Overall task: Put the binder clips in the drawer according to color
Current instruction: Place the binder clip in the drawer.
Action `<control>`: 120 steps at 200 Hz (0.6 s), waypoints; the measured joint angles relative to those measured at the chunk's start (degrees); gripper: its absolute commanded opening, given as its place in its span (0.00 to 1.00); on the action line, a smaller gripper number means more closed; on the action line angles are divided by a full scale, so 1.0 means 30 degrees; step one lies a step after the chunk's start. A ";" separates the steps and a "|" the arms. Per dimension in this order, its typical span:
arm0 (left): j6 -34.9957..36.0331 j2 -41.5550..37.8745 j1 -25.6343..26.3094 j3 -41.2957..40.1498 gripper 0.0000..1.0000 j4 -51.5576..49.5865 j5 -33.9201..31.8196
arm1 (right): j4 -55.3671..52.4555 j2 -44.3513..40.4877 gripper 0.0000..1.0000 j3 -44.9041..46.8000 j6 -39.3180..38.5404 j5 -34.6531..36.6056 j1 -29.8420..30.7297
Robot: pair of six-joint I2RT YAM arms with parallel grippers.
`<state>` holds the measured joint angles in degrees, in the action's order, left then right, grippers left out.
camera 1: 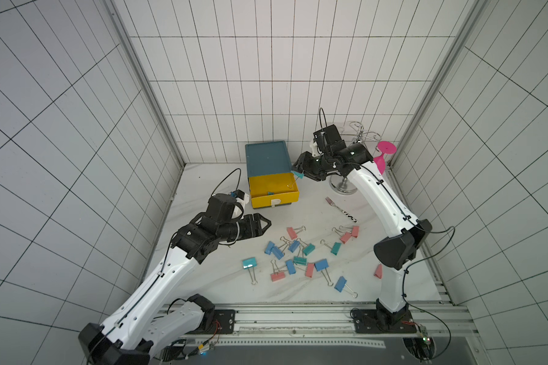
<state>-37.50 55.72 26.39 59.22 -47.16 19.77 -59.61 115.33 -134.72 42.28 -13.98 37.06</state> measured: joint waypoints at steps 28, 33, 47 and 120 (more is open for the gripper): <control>0.0000 -0.0882 -0.1450 -0.0051 0.75 -0.1290 -0.0707 | -0.0015 0.1974 0.30 -0.2164 0.0182 -0.0219 0.0408; 0.0000 -0.1005 -0.1661 -0.0073 0.74 -0.1501 -0.0787 | -0.0015 0.2149 0.31 -0.2310 0.0204 -0.0248 0.0430; 0.0000 -0.1275 -0.2215 -0.0087 0.74 -0.2055 -0.1020 | 0.0015 0.2543 0.34 -0.2565 0.0313 -0.0357 0.0510; 0.0168 -0.1894 -0.3963 -0.0335 0.77 -0.3774 -0.1756 | 0.0066 0.2929 0.75 -0.2739 0.0350 -0.0627 0.0568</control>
<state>-36.99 50.04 14.50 58.22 -58.48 14.50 -59.42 124.11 -142.93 43.33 -15.86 38.76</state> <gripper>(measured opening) 0.761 0.646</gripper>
